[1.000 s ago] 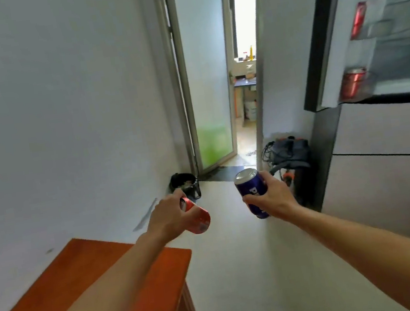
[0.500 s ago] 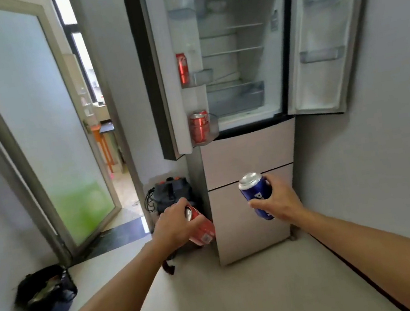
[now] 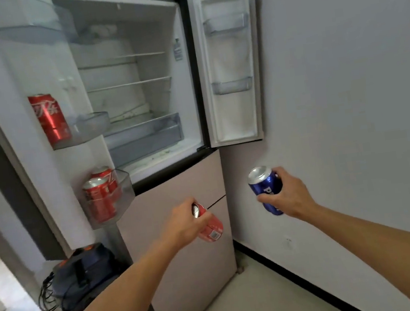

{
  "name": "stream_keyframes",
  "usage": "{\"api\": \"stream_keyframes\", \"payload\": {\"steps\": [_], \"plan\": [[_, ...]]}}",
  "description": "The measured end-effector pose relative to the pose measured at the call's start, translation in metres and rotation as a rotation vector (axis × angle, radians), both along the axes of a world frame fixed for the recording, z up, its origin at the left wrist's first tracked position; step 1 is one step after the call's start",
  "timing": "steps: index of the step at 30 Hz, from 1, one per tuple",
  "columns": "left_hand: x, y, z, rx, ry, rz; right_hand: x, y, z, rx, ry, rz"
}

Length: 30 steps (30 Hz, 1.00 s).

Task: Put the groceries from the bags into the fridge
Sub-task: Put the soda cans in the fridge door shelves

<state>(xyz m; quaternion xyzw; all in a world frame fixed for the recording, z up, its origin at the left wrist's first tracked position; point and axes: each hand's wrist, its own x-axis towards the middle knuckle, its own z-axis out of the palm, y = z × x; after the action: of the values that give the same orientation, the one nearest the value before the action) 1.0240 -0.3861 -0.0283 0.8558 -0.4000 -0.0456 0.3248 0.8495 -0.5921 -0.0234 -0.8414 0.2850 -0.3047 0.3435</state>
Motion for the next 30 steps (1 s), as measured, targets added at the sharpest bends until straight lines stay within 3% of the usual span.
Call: {"api": "stream_keyframes", "payload": {"steps": [10,23,30], "plan": [[0.110,-0.194,0.050,-0.217,-0.054,-0.011,0.104,-0.182,0.049,-0.016,-0.123,-0.025],[0.234,-0.361,0.241,-0.599,-0.240,-0.061,0.241,-0.326,0.183,-0.173,-0.354,-0.060],[0.301,-0.448,0.279,-0.505,-0.333,-0.133,0.309,-0.378,0.245,-0.245,-0.451,-0.119]]}}
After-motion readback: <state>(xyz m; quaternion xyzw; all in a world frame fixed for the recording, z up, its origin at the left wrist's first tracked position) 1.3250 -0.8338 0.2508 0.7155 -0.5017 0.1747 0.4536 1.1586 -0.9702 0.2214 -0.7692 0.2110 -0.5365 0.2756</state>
